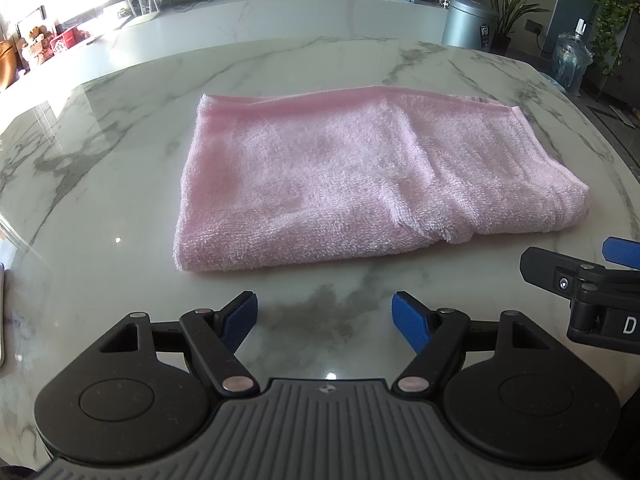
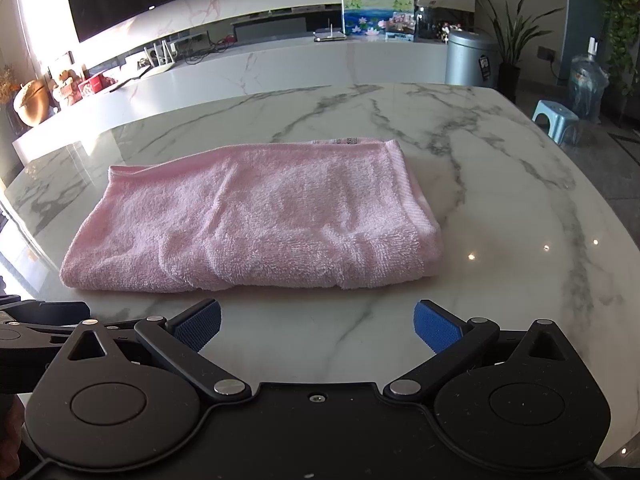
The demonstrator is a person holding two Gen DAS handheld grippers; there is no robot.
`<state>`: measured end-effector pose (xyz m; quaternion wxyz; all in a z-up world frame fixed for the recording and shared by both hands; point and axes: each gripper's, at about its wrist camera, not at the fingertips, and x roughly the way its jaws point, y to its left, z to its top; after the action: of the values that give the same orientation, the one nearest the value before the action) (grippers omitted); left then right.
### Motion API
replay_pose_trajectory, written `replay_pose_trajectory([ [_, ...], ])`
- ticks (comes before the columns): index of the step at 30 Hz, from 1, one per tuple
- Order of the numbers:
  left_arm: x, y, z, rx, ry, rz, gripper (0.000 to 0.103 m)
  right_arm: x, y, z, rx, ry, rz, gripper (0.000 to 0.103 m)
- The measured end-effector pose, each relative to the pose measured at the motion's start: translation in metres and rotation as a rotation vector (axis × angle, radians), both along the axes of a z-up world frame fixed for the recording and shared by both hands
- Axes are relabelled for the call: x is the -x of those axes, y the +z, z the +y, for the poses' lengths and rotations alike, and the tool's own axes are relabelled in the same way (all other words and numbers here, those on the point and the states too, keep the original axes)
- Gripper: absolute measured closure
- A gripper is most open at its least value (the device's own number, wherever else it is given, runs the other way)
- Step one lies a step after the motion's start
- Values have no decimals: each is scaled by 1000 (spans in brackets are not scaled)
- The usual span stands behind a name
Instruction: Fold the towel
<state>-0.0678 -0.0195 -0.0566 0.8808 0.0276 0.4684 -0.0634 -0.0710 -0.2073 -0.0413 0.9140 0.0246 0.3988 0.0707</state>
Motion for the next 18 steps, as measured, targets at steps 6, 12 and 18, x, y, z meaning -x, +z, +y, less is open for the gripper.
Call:
replay_pose_trajectory([
  [6,0,0,1,3,3,-1,30,-1,-1,0,2,7,2,0],
  [12,0,0,1,-1,7,-2,30,-1,-2,2,4,13,4,0],
  [18,1,1,1,-7,9,-8,30,-1,-2,2,3,17,6,0],
])
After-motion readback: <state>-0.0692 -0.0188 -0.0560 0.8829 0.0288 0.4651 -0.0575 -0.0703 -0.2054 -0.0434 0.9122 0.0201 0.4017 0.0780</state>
